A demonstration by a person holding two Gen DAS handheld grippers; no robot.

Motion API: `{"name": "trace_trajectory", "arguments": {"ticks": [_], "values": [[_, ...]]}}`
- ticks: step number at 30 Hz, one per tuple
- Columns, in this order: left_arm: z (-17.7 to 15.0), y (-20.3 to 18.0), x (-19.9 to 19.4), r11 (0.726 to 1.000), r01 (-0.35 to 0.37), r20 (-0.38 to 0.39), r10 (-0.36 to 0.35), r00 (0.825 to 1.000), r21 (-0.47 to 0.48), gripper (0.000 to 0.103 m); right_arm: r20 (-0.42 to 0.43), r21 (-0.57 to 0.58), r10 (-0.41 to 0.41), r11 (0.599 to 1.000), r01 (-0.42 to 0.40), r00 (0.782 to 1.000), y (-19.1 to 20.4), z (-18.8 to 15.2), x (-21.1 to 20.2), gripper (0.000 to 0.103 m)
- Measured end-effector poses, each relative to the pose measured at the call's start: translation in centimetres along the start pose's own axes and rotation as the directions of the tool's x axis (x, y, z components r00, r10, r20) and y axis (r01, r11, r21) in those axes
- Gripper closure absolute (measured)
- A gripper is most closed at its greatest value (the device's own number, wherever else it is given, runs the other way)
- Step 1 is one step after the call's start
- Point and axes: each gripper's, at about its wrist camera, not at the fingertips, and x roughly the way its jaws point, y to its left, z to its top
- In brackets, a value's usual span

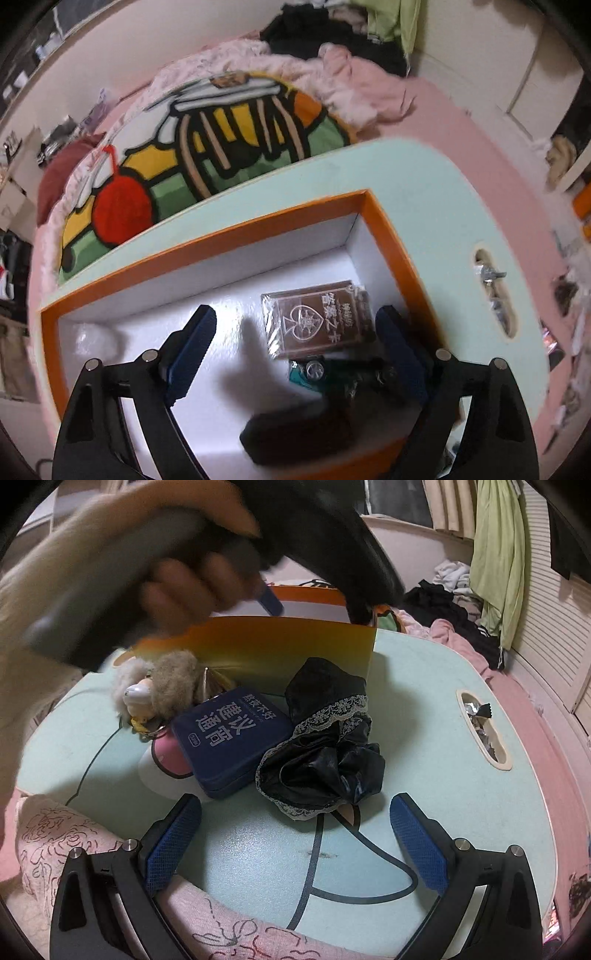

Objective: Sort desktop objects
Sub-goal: 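Reach the left tool into the box toward the brown card, then grasp the brown card box and set it beside the blue tin, left tool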

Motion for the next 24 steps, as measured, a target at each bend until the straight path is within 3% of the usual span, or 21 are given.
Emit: {"name": "trace_trajectory", "arguments": {"ticks": [1, 3, 5, 8, 12, 15, 17, 19, 20, 24], "values": [[0.4, 0.5, 0.5, 0.999, 0.027, -0.029, -0.028, 0.999, -0.028, 0.023, 0.000, 0.000, 0.001, 1.000, -0.001, 1.000, 0.1, -0.1, 0.1, 0.001], [0.8, 1.7, 0.9, 0.987, 0.133, -0.069, -0.140, 0.988, -0.090, 0.042, 0.000, -0.001, 0.002, 1.000, -0.002, 1.000, 0.6, 0.0, 0.1, 0.001], [0.9, 2.6, 0.7, 0.979, 0.177, -0.069, -0.185, 0.980, -0.105, 0.044, 0.000, 0.000, 0.002, 1.000, -0.002, 1.000, 0.7, -0.3, 0.1, 0.001], [0.6, 3.9, 0.1, 0.978, 0.163, -0.051, -0.171, 0.984, -0.127, 0.042, 0.000, 0.000, 0.001, 1.000, -0.001, 1.000, 0.7, -0.2, 0.1, 0.001], [0.7, 3.8, -0.6, 0.987, 0.103, -0.072, -0.112, 0.991, -0.120, 0.031, 0.001, 0.001, 0.002, 1.000, -0.002, 1.000, 0.6, -0.3, 0.0, 0.001], [0.8, 2.5, -0.5, 0.987, 0.141, -0.122, -0.149, 0.981, -0.071, 0.030, 0.002, 0.001, 0.001, 1.000, -0.001, 1.000, 0.8, -0.4, 0.1, 0.001], [0.7, 1.3, -0.7, 0.995, 0.102, -0.115, -0.102, 0.988, -0.004, 0.030, 0.002, 0.001, 0.002, 1.000, -0.002, 1.000, 1.0, -0.5, 0.0, 0.001], [0.4, 0.9, -0.9, 0.997, 0.079, -0.098, -0.076, 0.992, 0.024, 0.038, 0.003, 0.003, 0.002, 1.000, -0.002, 1.000, 1.1, -0.9, -0.1, 0.001], [0.2, 0.7, -1.1, 0.998, 0.043, -0.086, -0.039, 0.995, 0.041, 0.046, 0.003, 0.002, 0.002, 1.000, -0.002, 1.000, 1.1, -0.9, -0.1, 0.001], [-0.7, 2.3, -2.0, 0.996, 0.089, -0.053, -0.088, 0.995, 0.021, 0.047, 0.005, 0.003, 0.001, 1.000, -0.001, 1.000, 1.0, -1.3, -0.3, 0.001]]}}
